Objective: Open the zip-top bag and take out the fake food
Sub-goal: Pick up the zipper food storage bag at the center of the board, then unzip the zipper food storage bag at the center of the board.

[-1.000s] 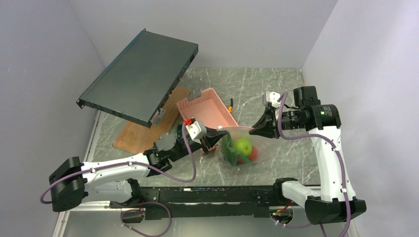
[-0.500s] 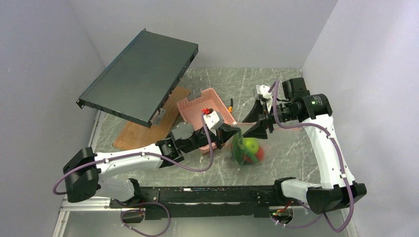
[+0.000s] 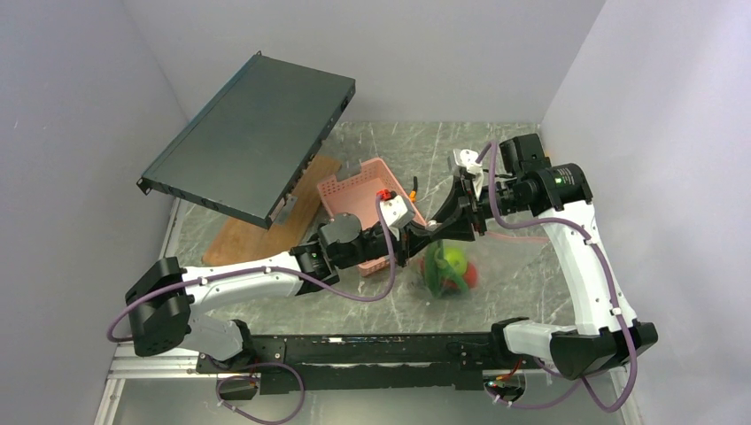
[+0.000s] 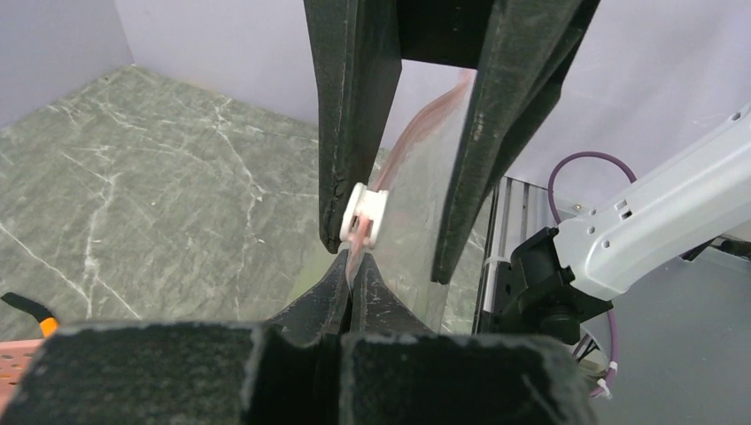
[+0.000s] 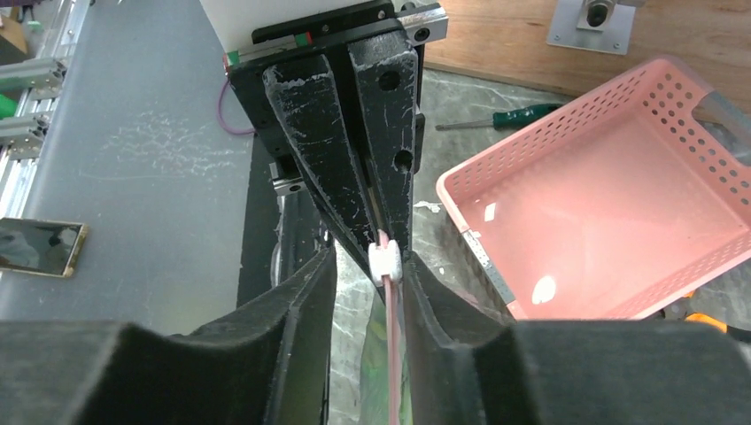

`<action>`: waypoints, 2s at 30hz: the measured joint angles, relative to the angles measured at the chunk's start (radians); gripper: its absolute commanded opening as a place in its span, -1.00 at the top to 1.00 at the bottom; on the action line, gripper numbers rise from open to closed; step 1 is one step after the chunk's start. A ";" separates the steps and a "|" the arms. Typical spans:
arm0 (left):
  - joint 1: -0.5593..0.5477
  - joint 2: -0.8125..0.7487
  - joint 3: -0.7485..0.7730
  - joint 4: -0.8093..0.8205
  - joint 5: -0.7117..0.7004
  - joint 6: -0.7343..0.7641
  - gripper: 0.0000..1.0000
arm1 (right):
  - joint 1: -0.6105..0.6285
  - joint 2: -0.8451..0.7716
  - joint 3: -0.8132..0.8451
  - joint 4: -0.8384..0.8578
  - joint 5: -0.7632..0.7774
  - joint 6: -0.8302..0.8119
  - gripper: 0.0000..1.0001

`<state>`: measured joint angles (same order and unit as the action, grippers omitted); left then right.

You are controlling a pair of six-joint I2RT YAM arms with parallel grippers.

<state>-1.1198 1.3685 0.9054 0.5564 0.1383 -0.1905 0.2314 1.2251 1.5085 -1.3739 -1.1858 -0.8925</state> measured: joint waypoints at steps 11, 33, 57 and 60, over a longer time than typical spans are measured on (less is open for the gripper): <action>0.000 0.004 -0.002 0.007 0.016 -0.018 1.00 | 0.000 -0.012 -0.008 0.066 0.029 0.061 0.83; -0.003 -0.070 -0.127 0.121 -0.072 -0.040 1.00 | 0.008 -0.051 -0.057 0.128 0.062 0.117 0.99; -0.001 -0.127 -0.186 0.135 -0.117 -0.040 1.00 | -0.003 -0.078 -0.070 0.130 0.114 0.112 1.00; 0.000 -0.142 -0.196 0.134 -0.130 -0.040 1.00 | -0.006 -0.079 -0.070 0.128 0.117 0.107 1.00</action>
<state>-1.1194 1.2270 0.7090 0.6907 0.0086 -0.2310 0.2256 1.1465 1.4384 -1.2457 -1.0687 -0.7856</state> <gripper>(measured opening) 0.012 0.141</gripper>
